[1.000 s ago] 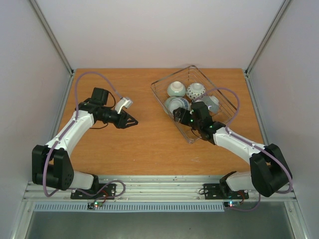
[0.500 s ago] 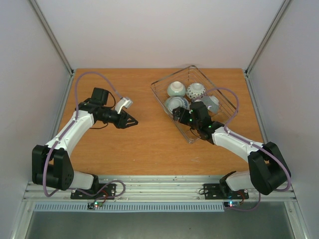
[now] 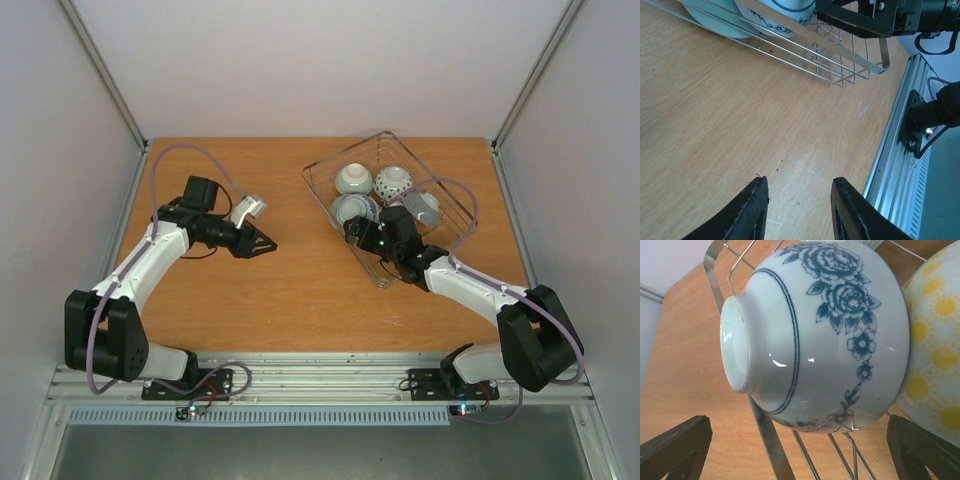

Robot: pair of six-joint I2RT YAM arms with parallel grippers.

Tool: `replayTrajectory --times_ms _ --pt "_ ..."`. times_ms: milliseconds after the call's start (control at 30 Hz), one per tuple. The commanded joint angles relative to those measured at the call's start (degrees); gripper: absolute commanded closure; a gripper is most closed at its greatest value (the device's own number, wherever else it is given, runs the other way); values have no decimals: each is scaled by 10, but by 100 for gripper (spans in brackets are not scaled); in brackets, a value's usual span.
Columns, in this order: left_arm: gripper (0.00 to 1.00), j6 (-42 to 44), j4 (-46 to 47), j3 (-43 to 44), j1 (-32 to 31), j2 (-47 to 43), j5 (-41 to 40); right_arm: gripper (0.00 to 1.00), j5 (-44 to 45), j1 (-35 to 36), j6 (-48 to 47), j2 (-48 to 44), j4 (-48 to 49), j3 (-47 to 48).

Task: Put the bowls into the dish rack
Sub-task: Adjust the bowl in the dish rack.

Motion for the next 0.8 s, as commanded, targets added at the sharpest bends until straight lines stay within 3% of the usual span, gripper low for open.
replayTrajectory --times_ms 0,767 --pt "64 2 18 3 0 2 5 3 19 2 25 -10 17 -15" --pt "64 5 20 2 0 1 7 1 52 5 85 -1 27 -15"
